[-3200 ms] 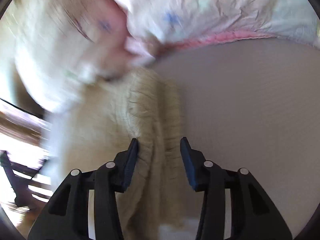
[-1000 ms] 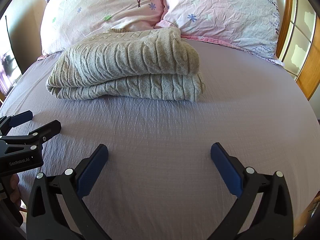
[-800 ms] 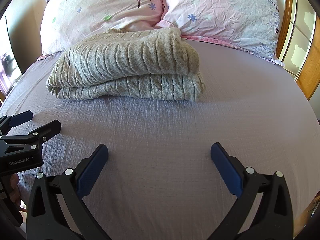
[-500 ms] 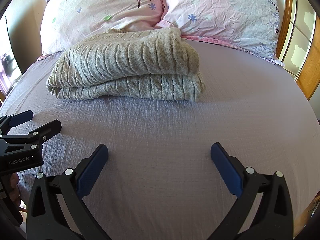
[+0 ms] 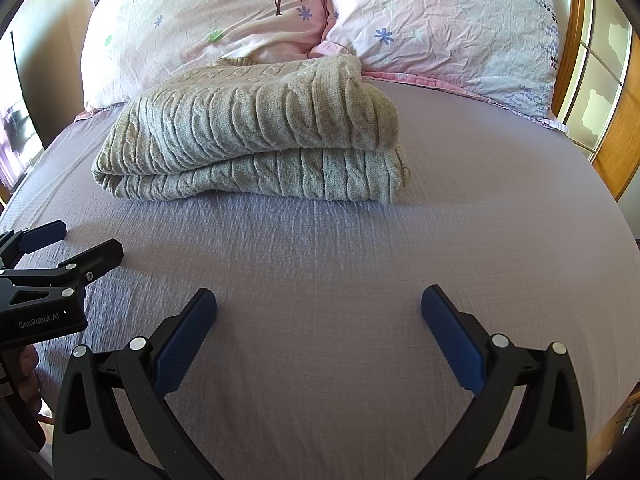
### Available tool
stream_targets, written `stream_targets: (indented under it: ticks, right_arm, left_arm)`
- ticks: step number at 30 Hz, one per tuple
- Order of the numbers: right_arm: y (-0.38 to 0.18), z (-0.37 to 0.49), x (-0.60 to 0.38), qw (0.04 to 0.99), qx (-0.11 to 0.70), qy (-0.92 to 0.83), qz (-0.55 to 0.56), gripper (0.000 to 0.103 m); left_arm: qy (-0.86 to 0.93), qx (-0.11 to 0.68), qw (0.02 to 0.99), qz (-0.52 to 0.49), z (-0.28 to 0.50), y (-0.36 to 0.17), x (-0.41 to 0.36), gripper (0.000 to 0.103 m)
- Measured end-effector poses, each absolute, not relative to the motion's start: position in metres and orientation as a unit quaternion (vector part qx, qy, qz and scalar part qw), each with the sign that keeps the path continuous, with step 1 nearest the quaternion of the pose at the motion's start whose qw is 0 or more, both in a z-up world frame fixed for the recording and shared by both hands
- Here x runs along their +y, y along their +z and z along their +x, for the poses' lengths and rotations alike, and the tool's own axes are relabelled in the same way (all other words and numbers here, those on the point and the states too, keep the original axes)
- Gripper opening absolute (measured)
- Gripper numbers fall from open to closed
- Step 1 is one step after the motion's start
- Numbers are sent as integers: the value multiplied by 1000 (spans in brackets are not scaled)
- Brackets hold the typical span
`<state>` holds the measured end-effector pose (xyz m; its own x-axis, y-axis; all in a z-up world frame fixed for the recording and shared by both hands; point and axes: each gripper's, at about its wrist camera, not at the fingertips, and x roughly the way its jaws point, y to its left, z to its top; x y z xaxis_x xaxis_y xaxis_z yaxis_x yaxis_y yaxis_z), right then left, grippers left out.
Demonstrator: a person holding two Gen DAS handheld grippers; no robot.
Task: Fold small clothes
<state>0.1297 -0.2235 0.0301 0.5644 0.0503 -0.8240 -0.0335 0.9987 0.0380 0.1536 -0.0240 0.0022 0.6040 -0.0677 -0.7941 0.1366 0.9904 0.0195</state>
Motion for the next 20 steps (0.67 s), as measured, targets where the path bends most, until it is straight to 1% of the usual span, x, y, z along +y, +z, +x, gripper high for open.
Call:
stream_targets:
  ticks: [20]
  right_arm:
    - [30,130,-223,885,466,23,9,102]
  left_arm:
    - [-57,441,895,39,155,2,-23,101]
